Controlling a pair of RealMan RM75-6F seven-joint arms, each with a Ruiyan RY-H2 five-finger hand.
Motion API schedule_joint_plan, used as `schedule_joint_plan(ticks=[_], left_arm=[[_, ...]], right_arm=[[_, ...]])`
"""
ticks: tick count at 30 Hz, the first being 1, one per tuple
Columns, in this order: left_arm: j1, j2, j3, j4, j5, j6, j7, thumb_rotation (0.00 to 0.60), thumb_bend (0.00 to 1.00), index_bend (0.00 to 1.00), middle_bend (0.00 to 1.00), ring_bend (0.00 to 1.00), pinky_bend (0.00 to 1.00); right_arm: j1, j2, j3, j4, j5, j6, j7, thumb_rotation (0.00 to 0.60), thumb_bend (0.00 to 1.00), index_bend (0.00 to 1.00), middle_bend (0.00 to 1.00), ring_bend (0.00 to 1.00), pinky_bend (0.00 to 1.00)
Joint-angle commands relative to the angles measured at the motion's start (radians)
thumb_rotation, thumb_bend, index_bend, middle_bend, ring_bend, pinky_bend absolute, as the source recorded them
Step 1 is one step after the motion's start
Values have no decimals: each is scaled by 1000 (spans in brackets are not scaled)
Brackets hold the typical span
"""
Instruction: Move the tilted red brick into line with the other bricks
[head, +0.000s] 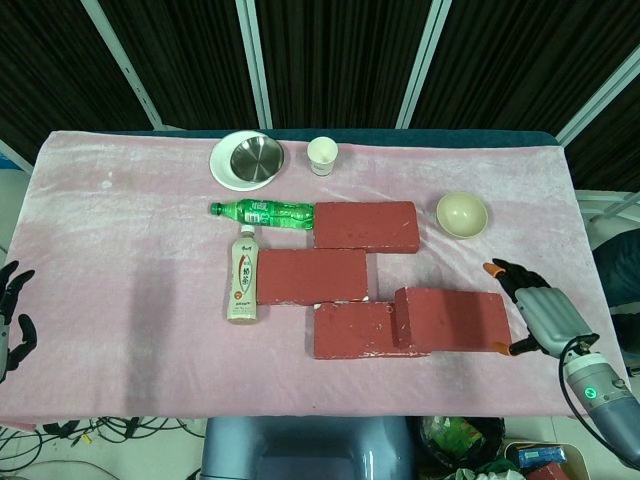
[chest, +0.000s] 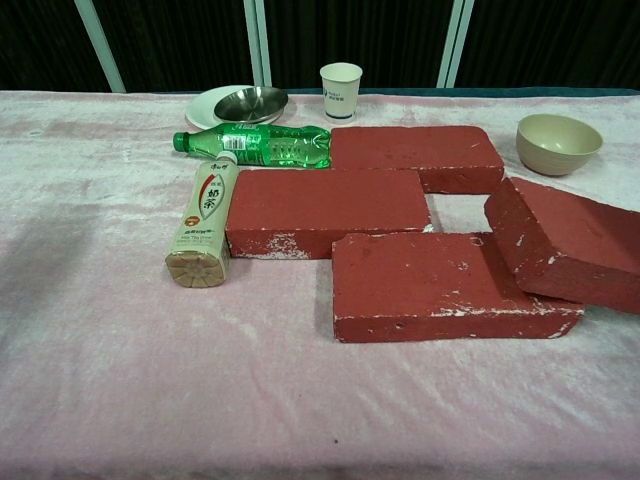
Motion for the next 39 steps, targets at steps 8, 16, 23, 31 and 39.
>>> schedule_joint_plan(ticks=[8, 16, 23, 31, 39], left_arm=[[1, 1, -2, 1, -3, 1, -2, 600, 735, 151, 42, 0, 0], [0, 1, -1, 1, -4, -2, 0, 600, 735, 151, 42, 0, 0], [0, -1, -1, 2, -6, -3, 6, 600, 735, 151, 42, 0, 0], [2, -1, -3, 3, -11, -1, 8, 600, 735, 151, 42, 0, 0], [0, -1, -4, 6, -12, -5, 6, 600, 734, 151, 42, 0, 0]], right_arm=[[-40, -83, -11, 99, 33, -42, 44, 600, 0, 0, 0, 0, 92], [-51, -169, 13, 191, 42, -47, 45, 600, 0, 0, 0, 0, 92], [-49, -218, 33, 235, 54, -72, 63, 600, 0, 0, 0, 0, 92], [-34, -267, 48, 285, 45, -128, 98, 600, 0, 0, 0, 0, 92], [-23, -301, 61, 309, 35, -163, 125, 600, 0, 0, 0, 0, 92]])
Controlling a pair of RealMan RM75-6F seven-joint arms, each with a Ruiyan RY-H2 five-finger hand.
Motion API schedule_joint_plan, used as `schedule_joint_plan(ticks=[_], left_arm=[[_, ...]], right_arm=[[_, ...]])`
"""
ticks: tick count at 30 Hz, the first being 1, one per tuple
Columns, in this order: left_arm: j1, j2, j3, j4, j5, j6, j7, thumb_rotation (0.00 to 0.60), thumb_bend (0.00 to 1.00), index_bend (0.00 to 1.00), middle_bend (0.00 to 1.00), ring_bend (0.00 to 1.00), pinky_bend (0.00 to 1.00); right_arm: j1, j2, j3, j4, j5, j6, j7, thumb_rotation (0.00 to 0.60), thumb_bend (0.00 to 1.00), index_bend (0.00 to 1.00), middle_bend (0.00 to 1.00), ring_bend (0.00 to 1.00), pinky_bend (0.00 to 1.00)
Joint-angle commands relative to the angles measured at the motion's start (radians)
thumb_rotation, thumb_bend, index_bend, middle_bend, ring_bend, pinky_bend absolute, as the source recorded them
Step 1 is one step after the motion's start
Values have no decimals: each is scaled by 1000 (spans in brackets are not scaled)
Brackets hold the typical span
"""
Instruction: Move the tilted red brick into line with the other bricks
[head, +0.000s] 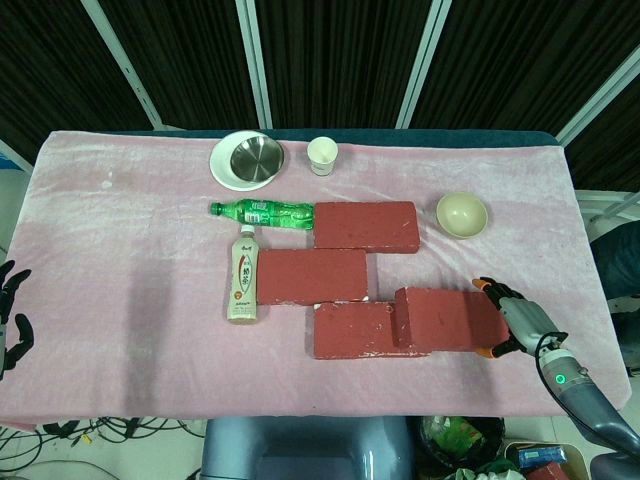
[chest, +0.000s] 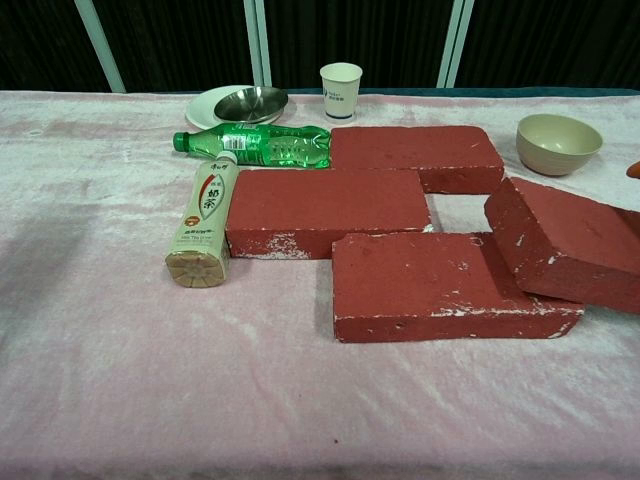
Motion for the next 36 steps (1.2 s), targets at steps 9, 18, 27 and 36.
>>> schedule_joint_plan(ticks=[9, 18, 27, 36], left_arm=[[1, 0, 0, -1, 1, 2, -1, 600, 735, 151, 42, 0, 0], [2, 0, 0, -2, 2, 4, -2, 600, 735, 151, 42, 0, 0], [2, 1, -1, -3, 2, 4, -3, 600, 735, 151, 42, 0, 0], [2, 2, -2, -3, 0, 3, -5, 600, 735, 151, 42, 0, 0]], right_arm=[[5, -31, 19, 14, -6, -7, 7, 600, 0, 0, 0, 0, 92], [1, -37, 26, 4, -15, -13, 14, 600, 0, 0, 0, 0, 91], [-6, -40, 25, -17, -30, -13, 10, 600, 0, 0, 0, 0, 92], [-10, -79, 36, -6, -40, 3, -1, 600, 0, 0, 0, 0, 91]])
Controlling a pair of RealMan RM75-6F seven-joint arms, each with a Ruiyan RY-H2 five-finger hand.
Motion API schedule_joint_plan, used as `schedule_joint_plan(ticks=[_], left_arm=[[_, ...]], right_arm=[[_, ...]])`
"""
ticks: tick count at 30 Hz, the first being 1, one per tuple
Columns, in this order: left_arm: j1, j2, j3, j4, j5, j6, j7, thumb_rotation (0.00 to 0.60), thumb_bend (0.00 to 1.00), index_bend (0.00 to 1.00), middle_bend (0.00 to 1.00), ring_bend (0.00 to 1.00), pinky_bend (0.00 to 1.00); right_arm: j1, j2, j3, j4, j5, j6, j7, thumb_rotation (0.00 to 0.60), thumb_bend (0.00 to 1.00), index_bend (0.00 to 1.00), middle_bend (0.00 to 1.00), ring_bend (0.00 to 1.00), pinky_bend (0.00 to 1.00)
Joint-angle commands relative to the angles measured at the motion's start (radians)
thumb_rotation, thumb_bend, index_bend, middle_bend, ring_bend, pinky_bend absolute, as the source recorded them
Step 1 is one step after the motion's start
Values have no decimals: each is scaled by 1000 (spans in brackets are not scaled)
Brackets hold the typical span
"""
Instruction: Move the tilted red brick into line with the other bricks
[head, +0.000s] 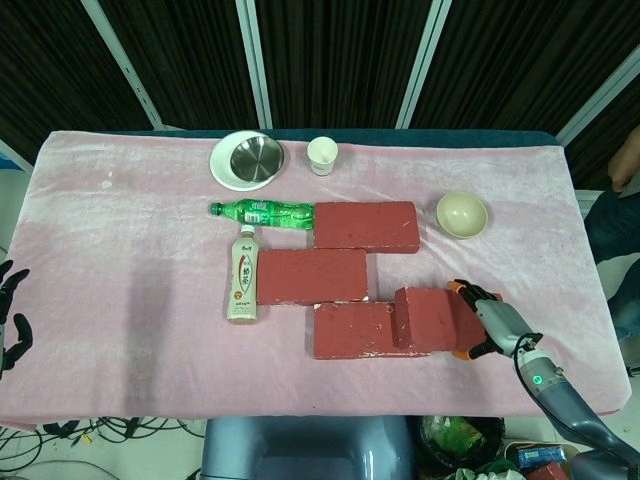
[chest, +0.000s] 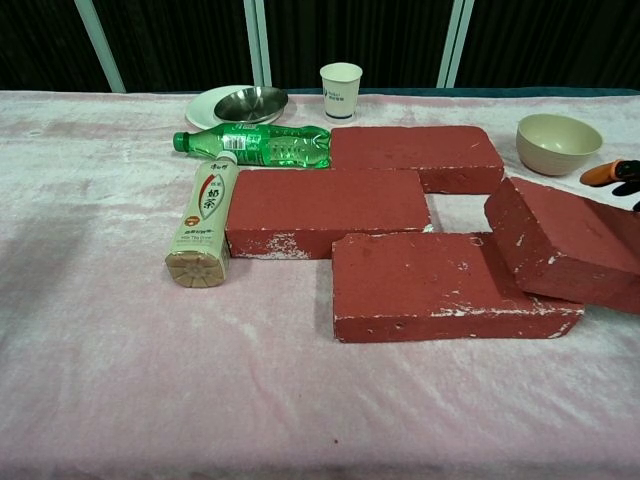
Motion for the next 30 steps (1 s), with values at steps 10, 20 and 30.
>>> schedule_joint_plan(ticks=[10, 20, 30], left_arm=[[-1, 1, -1, -1, -6, -4, 5, 600, 735, 151, 42, 0, 0], [0, 1, -3, -3, -11, -3, 7, 600, 735, 151, 42, 0, 0], [1, -2, -7, -5, -17, 0, 10, 600, 735, 151, 42, 0, 0]], right_arm=[[9, -16, 14, 12, 27, -19, -16, 600, 0, 0, 0, 0, 92], [22, -22, 23, 17, 40, -48, -17, 600, 0, 0, 0, 0, 91], [31, -18, 24, 14, 52, -78, -15, 600, 0, 0, 105, 57, 91]])
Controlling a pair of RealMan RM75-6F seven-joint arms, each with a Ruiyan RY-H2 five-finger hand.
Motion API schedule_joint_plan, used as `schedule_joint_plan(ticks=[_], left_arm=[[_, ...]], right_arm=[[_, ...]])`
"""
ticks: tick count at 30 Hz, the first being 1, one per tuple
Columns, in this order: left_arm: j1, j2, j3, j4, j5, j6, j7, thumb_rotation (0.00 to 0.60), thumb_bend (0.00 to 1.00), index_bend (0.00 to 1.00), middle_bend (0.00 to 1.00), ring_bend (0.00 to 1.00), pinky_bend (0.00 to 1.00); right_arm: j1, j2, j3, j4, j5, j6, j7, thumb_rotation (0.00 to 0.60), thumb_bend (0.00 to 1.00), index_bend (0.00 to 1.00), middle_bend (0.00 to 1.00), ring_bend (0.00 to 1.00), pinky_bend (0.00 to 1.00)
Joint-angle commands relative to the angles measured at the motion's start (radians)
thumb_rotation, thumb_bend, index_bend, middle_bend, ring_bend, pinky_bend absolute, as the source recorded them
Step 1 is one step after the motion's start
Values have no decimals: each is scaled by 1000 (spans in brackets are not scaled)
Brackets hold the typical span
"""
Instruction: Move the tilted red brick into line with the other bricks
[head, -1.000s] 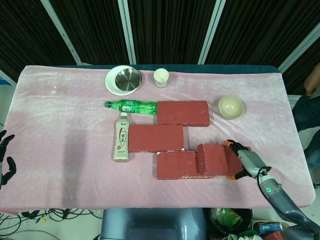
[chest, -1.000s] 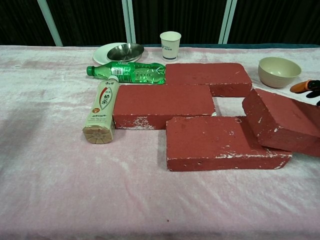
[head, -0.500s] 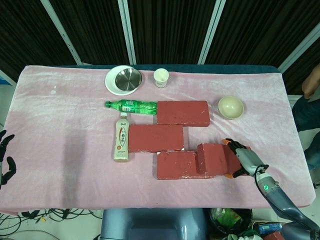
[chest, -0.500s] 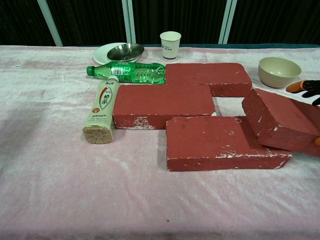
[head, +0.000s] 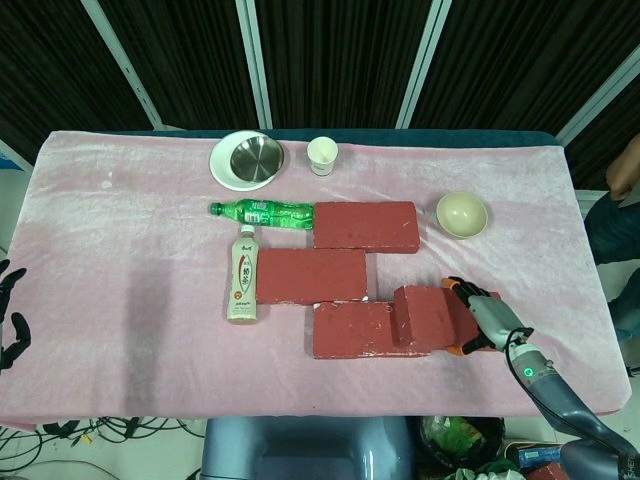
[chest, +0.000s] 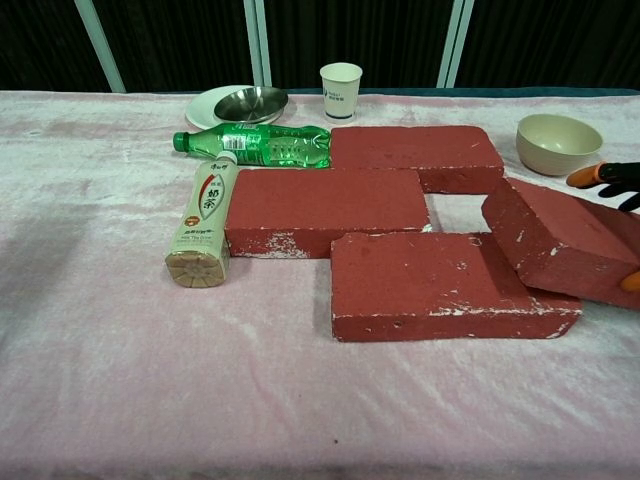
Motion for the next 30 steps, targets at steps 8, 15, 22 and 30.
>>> schedule_joint_plan(ticks=[8, 15, 22, 30], left_arm=[[2, -4, -3, 0, -2, 6, 2, 600, 735, 153, 42, 0, 0], [4, -6, -5, -1, -6, 10, 2, 600, 735, 157, 42, 0, 0], [4, -7, -6, -2, -9, 9, 4, 600, 735, 160, 42, 0, 0], [4, -8, -6, -4, -8, 9, 5, 600, 735, 160, 42, 0, 0]], right_arm=[[-6, -17, 11, 13, -2, 11, 25, 600, 0, 2, 264, 203, 91], [-15, -30, 14, 24, -20, 29, 43, 600, 8, 167, 310, 224, 91], [-31, -11, 16, 4, -72, 71, 60, 600, 26, 180, 312, 225, 91], [-44, 40, 29, -28, -131, 167, -43, 600, 27, 182, 312, 225, 91]])
